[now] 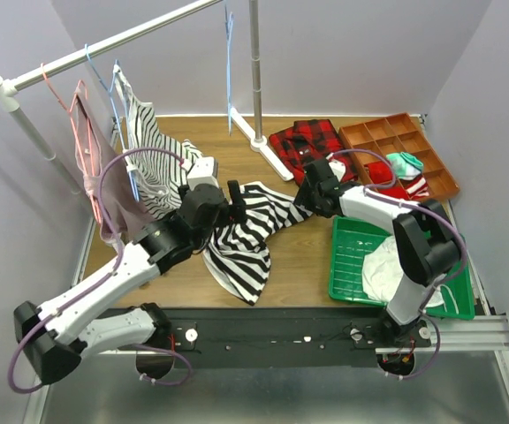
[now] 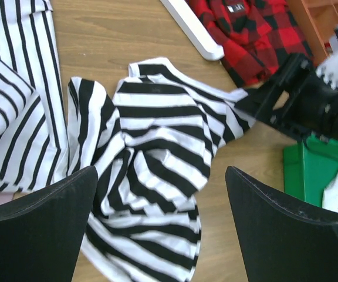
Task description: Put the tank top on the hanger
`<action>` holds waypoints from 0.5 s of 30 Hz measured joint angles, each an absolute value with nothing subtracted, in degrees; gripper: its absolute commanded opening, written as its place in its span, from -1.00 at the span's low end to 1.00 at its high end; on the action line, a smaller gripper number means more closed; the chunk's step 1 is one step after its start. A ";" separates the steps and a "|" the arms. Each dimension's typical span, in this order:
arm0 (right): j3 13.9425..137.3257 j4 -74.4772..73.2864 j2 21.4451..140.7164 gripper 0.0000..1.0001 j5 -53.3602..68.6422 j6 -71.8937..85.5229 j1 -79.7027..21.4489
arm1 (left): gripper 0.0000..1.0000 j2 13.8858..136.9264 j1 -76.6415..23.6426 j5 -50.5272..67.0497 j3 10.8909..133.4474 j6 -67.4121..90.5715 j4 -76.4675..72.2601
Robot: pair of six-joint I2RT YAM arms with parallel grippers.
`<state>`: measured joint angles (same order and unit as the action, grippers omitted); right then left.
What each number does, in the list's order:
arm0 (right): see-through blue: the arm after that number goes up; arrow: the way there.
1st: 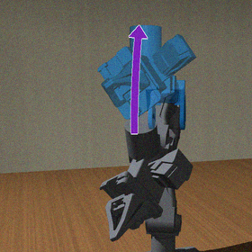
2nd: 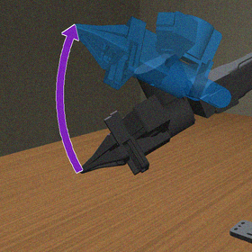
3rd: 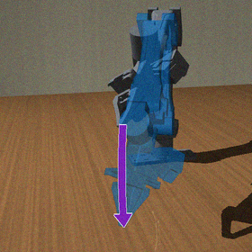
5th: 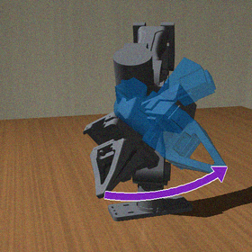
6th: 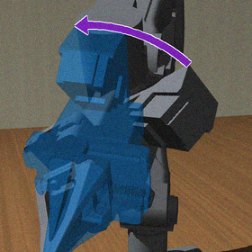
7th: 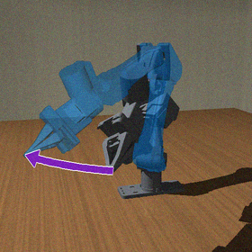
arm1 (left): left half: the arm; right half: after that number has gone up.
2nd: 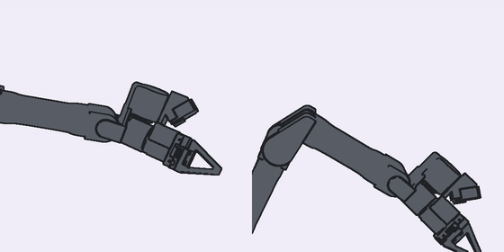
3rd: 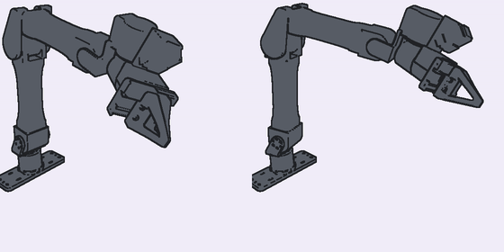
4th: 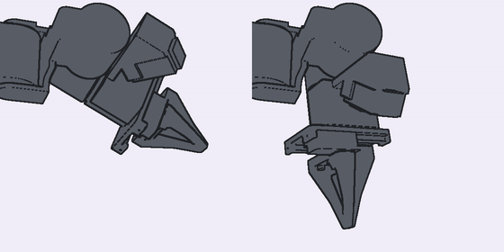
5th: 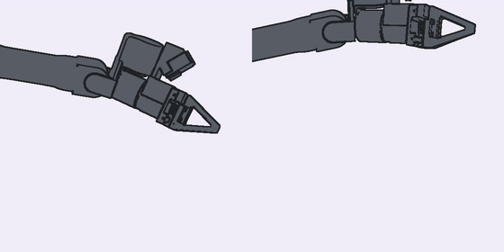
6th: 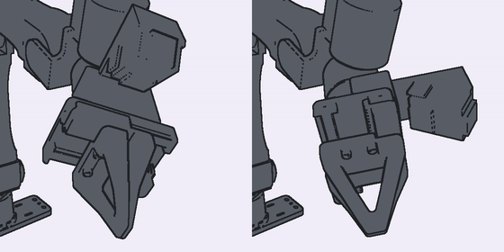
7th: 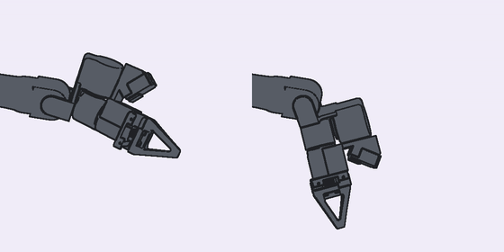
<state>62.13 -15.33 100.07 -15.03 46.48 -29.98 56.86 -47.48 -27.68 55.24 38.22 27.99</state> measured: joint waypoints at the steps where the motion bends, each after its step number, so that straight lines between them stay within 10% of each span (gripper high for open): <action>1: 62.72 -15.40 101.10 0.43 -15.46 46.48 -29.87 | 0.94 58.15 -46.17 -27.11 55.29 38.22 26.55; 15: 62.78 -12.05 103.63 0.09 -18.28 46.44 -29.76 | 0.62 101.03 -35.46 -25.45 75.24 37.08 16.99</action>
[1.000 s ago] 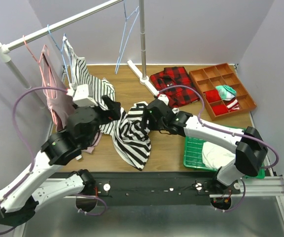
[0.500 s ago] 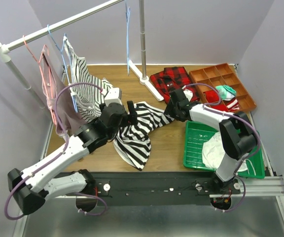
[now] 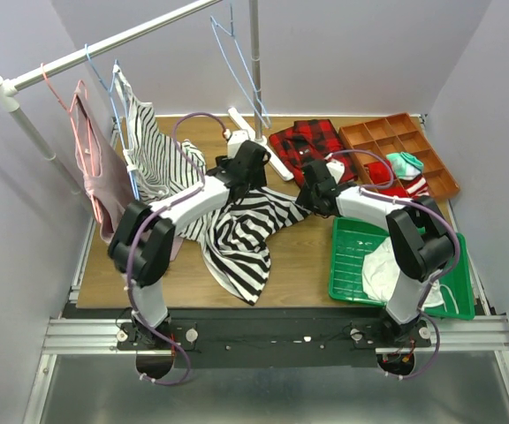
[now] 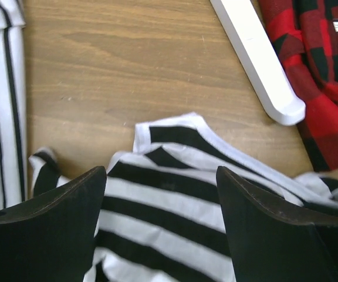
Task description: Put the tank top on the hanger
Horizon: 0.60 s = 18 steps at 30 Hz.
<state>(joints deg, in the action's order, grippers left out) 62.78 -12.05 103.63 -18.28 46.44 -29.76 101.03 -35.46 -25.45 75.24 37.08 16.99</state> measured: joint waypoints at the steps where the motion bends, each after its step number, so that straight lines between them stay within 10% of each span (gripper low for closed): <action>1: 62.43 -11.77 103.55 0.07 -18.33 46.48 -29.76 | 0.61 103.48 -35.35 -25.54 77.23 36.86 16.88; 11: 57.78 -6.42 102.85 -0.55 -17.45 46.70 -29.74 | 0.17 122.87 -35.22 -27.77 89.21 35.64 17.47; 18: 56.49 -5.56 100.62 -0.99 -16.14 46.98 -29.65 | -1.00 124.73 -35.18 -30.06 90.04 35.48 17.06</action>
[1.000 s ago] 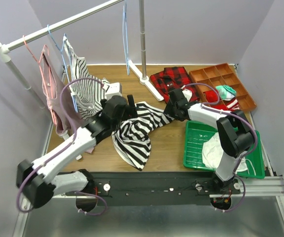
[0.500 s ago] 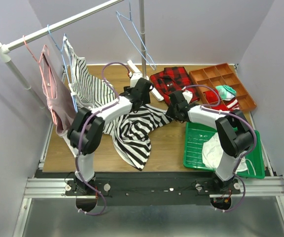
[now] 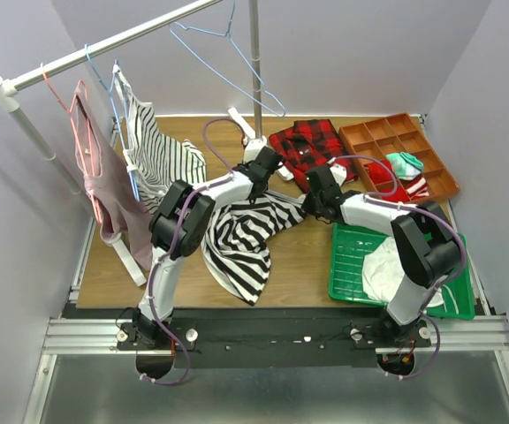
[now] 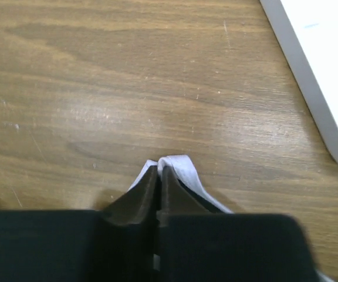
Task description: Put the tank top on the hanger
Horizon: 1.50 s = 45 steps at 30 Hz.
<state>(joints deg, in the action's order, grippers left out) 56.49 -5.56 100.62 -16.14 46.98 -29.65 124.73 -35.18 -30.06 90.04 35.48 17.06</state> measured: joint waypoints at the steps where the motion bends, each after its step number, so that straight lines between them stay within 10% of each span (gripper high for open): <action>1: 56.49 -5.54 100.18 -0.99 -15.94 46.89 -29.65 | -1.00 124.18 -35.16 -30.28 89.21 35.51 16.73; 16: 56.86 -7.09 73.41 -0.99 -13.02 44.42 -29.80 | -1.00 73.17 -40.82 -32.64 60.60 37.04 7.40; 34: 91.88 -16.29 73.45 -0.99 -7.94 35.53 -30.81 | -1.00 62.76 -42.11 -32.14 81.76 26.28 8.51; 38: 74.91 -12.84 67.20 -0.40 -4.34 38.00 -30.76 | -1.00 57.19 -42.09 -29.39 69.47 28.99 7.60; 42: 48.45 -6.15 59.05 0.31 -0.08 43.18 -30.20 | 0.25 50.19 -41.95 -24.25 47.00 34.41 5.06; 45: 35.70 -6.02 57.82 0.53 2.04 45.12 -29.91 | 0.50 49.30 -41.76 -19.53 34.13 37.87 4.36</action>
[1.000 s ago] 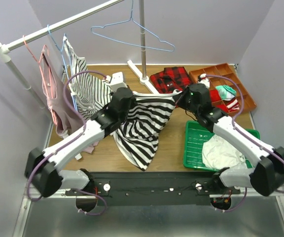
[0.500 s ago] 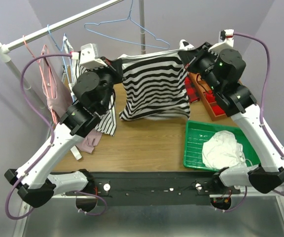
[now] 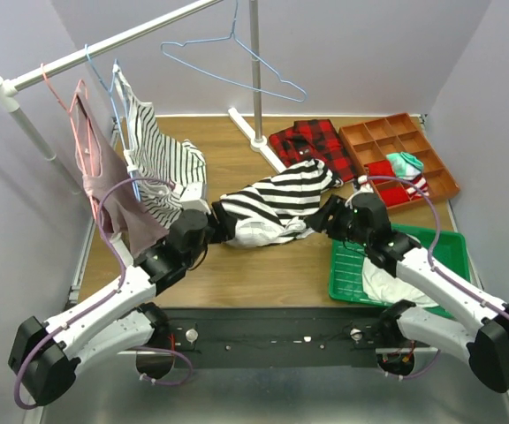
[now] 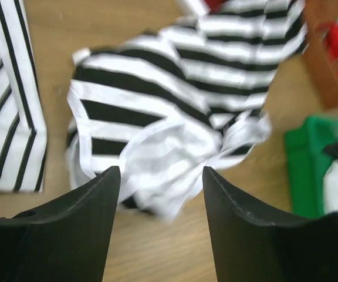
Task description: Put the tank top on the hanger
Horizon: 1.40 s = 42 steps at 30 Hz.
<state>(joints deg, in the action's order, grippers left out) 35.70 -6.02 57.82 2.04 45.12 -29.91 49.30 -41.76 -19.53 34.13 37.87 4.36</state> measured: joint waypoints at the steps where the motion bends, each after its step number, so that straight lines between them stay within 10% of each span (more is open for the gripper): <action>1: 34.22 -6.15 57.84 0.56 2.24 45.30 -29.91 | 0.52 49.19 -41.74 -18.55 32.08 38.48 4.78; 24: 67.00 -6.52 73.69 0.44 -10.31 33.15 -29.65 | 0.46 53.43 -41.74 -20.53 61.30 34.13 12.64; 42: 86.41 0.62 97.19 0.43 -6.31 34.54 -23.62 | 0.72 84.27 -34.41 -28.51 97.69 20.95 13.98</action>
<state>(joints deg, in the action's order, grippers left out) 86.41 0.62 97.19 -6.31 34.54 -23.62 84.27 -34.41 -28.51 97.69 20.95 13.98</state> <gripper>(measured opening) 0.715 0.847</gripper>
